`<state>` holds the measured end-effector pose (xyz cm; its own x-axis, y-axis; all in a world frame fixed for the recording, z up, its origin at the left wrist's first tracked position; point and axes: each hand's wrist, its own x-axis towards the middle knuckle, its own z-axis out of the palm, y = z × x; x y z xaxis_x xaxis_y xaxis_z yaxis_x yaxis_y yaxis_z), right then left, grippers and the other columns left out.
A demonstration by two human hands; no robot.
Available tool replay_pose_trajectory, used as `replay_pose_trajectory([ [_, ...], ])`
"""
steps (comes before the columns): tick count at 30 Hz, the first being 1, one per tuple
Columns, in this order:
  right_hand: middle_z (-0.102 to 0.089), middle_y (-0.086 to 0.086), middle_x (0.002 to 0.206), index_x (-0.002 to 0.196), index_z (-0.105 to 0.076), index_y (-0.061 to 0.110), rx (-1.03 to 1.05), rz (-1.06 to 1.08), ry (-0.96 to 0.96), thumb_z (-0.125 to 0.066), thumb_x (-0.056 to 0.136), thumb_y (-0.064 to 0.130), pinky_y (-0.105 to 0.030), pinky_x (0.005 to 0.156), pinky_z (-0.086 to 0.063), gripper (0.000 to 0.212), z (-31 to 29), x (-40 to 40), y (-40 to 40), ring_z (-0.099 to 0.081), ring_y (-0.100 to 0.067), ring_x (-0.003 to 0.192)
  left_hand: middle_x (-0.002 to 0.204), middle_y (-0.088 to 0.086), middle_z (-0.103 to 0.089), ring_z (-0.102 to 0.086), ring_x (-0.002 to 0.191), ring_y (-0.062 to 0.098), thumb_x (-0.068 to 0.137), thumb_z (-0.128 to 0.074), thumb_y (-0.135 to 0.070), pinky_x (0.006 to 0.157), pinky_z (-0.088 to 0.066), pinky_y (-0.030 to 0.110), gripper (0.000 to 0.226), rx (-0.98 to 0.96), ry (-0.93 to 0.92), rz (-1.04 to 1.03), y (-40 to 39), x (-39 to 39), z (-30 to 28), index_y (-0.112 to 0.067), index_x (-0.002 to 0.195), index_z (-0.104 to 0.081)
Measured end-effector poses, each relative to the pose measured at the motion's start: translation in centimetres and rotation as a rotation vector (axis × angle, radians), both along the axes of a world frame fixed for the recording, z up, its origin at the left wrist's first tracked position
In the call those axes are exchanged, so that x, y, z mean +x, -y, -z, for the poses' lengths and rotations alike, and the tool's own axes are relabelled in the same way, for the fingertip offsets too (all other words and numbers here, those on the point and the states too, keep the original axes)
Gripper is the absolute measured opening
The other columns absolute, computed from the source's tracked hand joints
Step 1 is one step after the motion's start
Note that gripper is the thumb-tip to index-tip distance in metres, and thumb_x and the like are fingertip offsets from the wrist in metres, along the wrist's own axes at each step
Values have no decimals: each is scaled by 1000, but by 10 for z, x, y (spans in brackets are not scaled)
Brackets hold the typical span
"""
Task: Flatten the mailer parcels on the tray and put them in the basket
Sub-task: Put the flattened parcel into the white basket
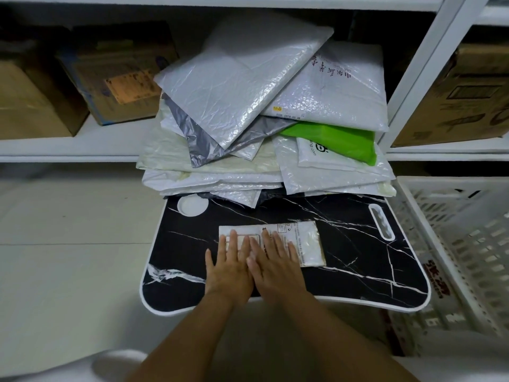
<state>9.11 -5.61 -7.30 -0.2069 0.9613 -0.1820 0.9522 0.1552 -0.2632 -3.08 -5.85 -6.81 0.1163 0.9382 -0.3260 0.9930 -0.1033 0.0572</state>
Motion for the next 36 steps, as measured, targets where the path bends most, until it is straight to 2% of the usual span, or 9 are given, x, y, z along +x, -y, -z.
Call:
replay_pose_trajectory([
  [4, 9, 2, 162, 154, -2, 27, -30, 19, 13, 27, 78, 64, -44, 116, 13, 90, -7, -5, -5, 15, -16, 147, 157, 6, 23, 21, 145, 23, 101, -20, -41, 117, 2, 54, 66, 25, -42, 7, -2, -2, -3, -17, 151, 15],
  [8, -6, -3, 162, 153, -16, 16, 12, 66, -45, 26, 73, 60, -43, 119, 10, 101, -20, -13, -16, 8, -14, 148, 159, 8, -15, 5, 148, 24, 99, -29, -32, 120, 2, 43, 57, 185, -16, 67, -23, -8, -13, -9, 151, -21],
  [12, 10, 4, 162, 153, 0, 37, -27, 74, -27, 24, 74, 58, -46, 117, 11, 85, -10, 4, -18, 16, -17, 147, 159, 18, 6, 16, 145, 33, 100, -29, -34, 119, 2, 46, 66, 152, -62, 303, -30, 3, 2, -4, 152, 0],
  [18, 8, -7, 162, 153, -5, 37, 2, 134, 32, 14, 81, 66, -46, 119, 5, 79, 2, 21, -23, 12, -28, 148, 157, 10, 22, 20, 145, 25, 102, -16, -43, 120, 1, 43, 62, 41, 53, 109, -26, 4, 2, -18, 152, 11],
  [22, 8, -16, 161, 154, -1, 28, -34, 231, 42, -11, 97, 58, -46, 119, 5, 66, 4, 29, -27, 12, -28, 148, 156, 17, 21, 18, 144, 37, 98, -10, -53, 119, -3, 50, 63, -13, 36, -32, -28, 18, -1, -27, 151, 12],
  [28, 4, -17, 161, 154, 0, 10, -67, 304, 130, -14, 99, 56, -48, 119, 2, 72, -2, 29, -28, 8, -27, 148, 155, 12, 27, 12, 143, 43, 98, -16, -55, 115, -9, 56, 59, -127, 26, -157, -35, 22, -7, -43, 147, 15],
  [30, -2, -12, 161, 153, -8, 8, -58, 325, 103, -19, 101, 49, -47, 119, -1, 67, -4, 34, -30, 3, -24, 149, 158, 10, 19, 6, 145, 39, 100, -22, -43, 117, -14, 51, 60, -95, 91, -177, -37, 17, -5, -30, 152, 4],
  [33, -19, -10, 157, 145, -31, 11, 57, 372, 24, -34, 101, 34, -45, 119, -17, 49, -10, 48, -29, -13, -24, 146, 154, 19, -14, -30, 137, 35, 96, -39, -16, 108, -36, 40, 51, 56, 307, -407, -37, 6, -12, -4, 144, -27],
  [36, -38, -12, 142, 133, -39, 13, 164, 628, -58, -47, 97, 33, -43, 103, -40, 42, -25, 56, -27, -36, -29, 130, 133, 17, -38, -42, 119, 34, 96, -43, -22, 93, -42, 42, 36, 190, 358, -652, -31, 3, -26, -3, 126, -41],
])
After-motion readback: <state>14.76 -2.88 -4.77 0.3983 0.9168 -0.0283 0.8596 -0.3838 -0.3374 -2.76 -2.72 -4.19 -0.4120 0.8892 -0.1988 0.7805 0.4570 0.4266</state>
